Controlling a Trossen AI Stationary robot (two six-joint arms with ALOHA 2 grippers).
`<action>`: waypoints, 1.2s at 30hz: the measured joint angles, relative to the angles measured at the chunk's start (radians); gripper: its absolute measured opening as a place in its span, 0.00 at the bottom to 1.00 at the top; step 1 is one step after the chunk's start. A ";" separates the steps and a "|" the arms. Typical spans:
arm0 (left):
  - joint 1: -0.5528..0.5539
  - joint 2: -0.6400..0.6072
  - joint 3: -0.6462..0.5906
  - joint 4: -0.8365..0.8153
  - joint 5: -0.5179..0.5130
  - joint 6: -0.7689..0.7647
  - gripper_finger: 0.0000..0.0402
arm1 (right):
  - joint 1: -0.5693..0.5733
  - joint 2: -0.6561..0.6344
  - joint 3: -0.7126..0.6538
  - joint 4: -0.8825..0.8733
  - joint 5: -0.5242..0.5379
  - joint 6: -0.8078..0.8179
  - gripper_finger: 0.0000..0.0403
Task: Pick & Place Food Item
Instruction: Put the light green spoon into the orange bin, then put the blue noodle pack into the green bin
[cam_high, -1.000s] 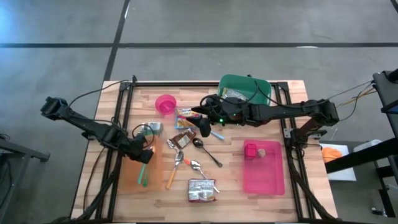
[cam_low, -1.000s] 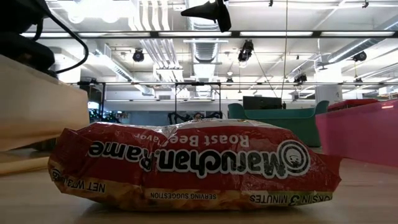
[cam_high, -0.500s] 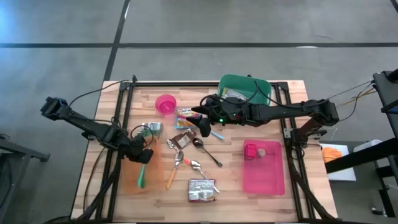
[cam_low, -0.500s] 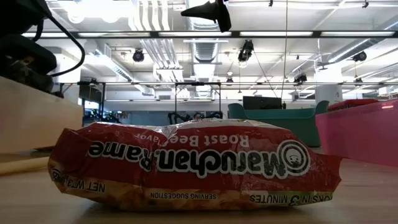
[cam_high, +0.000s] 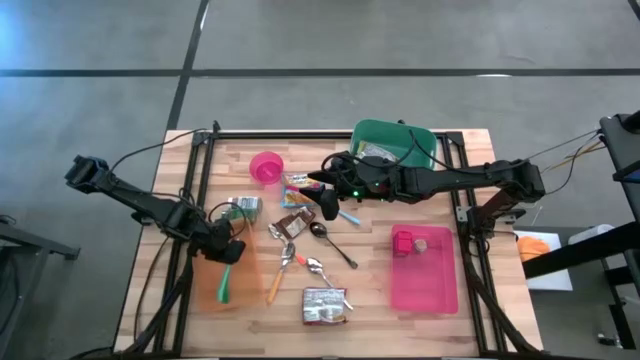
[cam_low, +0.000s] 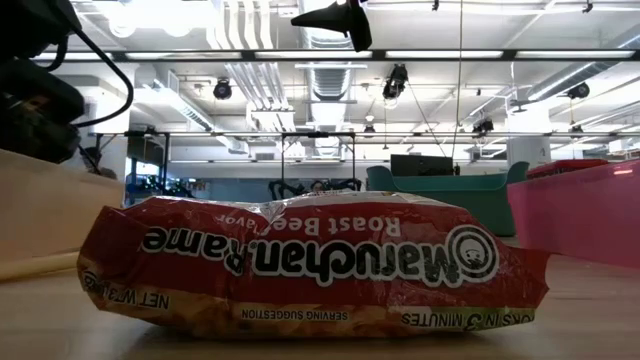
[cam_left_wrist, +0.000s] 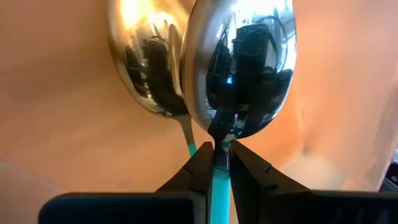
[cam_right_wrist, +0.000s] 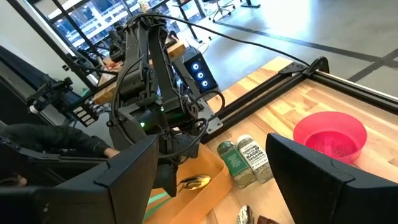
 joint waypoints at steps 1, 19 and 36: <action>0.000 0.000 0.000 0.000 0.003 0.000 0.10 | 0.000 0.000 0.000 0.000 0.000 0.000 0.73; 0.000 0.000 0.000 -0.023 0.028 0.024 0.42 | 0.000 0.000 0.000 0.000 -0.003 0.000 0.73; 0.008 0.000 0.339 -0.467 -0.190 0.258 0.61 | 0.000 -0.004 0.000 -0.096 -0.026 0.035 0.73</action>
